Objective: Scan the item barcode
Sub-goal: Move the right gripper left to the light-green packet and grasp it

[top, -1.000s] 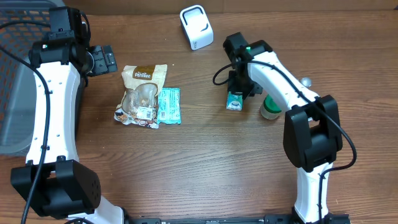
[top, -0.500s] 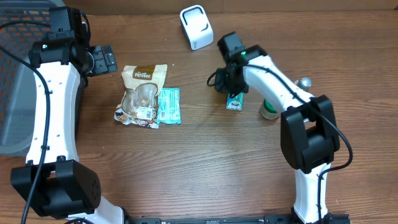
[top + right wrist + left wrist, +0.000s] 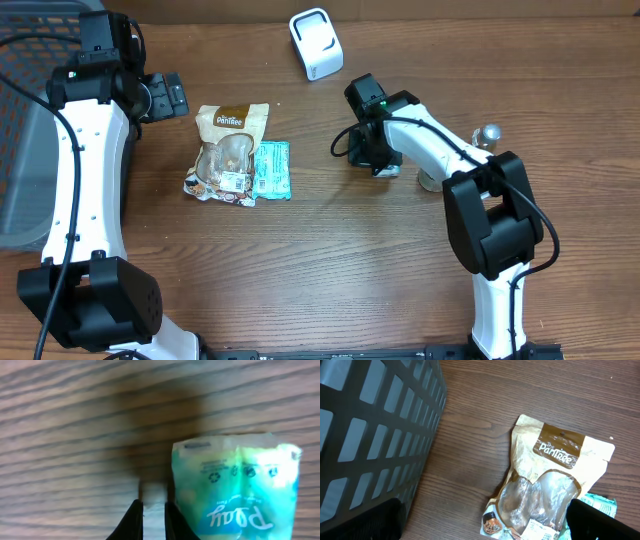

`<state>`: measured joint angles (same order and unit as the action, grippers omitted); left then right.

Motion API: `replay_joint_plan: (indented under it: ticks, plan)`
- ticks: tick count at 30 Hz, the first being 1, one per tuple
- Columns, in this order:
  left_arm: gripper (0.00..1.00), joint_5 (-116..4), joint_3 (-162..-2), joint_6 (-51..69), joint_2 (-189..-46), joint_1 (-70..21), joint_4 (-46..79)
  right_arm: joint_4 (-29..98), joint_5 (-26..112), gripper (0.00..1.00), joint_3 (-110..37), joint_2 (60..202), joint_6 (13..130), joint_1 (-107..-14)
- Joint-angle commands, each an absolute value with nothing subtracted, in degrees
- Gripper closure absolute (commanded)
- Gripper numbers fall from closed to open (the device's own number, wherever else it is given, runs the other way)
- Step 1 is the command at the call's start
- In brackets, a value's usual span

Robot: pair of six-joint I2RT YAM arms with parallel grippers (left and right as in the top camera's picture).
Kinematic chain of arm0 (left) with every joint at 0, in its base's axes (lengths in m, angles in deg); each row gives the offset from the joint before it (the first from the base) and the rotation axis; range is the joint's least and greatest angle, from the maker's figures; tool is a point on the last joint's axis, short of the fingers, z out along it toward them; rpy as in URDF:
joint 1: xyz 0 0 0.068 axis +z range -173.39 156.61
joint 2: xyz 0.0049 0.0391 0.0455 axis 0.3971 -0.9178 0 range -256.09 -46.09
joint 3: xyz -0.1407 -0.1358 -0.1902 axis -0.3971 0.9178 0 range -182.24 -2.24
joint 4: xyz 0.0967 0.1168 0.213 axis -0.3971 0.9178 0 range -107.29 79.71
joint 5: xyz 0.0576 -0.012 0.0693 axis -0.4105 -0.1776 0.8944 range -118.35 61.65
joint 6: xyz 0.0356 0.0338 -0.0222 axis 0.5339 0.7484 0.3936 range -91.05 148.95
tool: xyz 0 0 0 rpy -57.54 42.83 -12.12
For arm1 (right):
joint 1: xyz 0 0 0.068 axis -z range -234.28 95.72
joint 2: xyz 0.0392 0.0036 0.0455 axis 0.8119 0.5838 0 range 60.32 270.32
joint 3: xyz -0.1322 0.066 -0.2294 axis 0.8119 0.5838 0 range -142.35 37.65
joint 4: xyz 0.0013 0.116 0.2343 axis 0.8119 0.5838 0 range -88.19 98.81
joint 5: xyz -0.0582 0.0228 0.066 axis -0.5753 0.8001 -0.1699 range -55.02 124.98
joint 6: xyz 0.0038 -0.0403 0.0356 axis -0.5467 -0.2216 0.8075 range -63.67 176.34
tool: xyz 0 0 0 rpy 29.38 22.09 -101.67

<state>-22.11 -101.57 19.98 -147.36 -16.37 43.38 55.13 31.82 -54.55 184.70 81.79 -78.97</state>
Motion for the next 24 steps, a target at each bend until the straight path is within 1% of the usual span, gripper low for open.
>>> replay_joint_plan:
  ticks: [1, 4, 7, 8, 11, 13, 17, 20, 24]
  plan:
    - [0.0, -21.32, -102.42, 20.17, -147.25, -15.91, 43.36, 54.91, 28.67, 0.88, -54.88, 184.68, 81.85, -78.38]
    - [0.0, -21.35, -102.42, 20.17, -147.25, -15.91, 43.36, 55.37, 31.54, 0.87, -57.57, 184.5, 81.74, -78.66]
    - [0.0, -21.35, -102.42, 20.17, -147.25, -15.91, 43.36, 56.88, 35.78, 0.81, -61.44, 184.41, 81.53, -79.25]
    - [0.0, -21.35, -102.42, 20.17, -147.25, -15.91, 43.36, 57.62, 39.51, 0.79, -63.89, 184.41, 81.55, -79.67]
    - [0.0, -21.35, -102.42, 20.17, -147.25, -15.91, 43.36, 54.23, 48.87, 0.78, -65.04, 184.41, 81.59, -80.41]
    - [0.0, -21.35, -102.42, 20.17, -147.25, -15.91, 43.36, 51.0, 52.17, 0.78, -64.91, 184.57, 81.59, -81.31]
    - [0.0, -21.35, -102.42, 20.17, -147.25, -15.91, 43.36, 45.43, 48.67, 0.75, -64.67, 184.68, 81.5, -84.67]
    - [0.0, -21.35, -102.42, 20.17, -147.25, -15.91, 43.36, 40.95, 44.1, 0.76, -64.67, 184.7, 81.37, -88.54]
    - [0.0, -21.35, -102.42, 20.17, -147.25, -15.91, 43.36, 38.02, 40.41, 0.76, -64.67, 184.9, 81.37, -91.71]
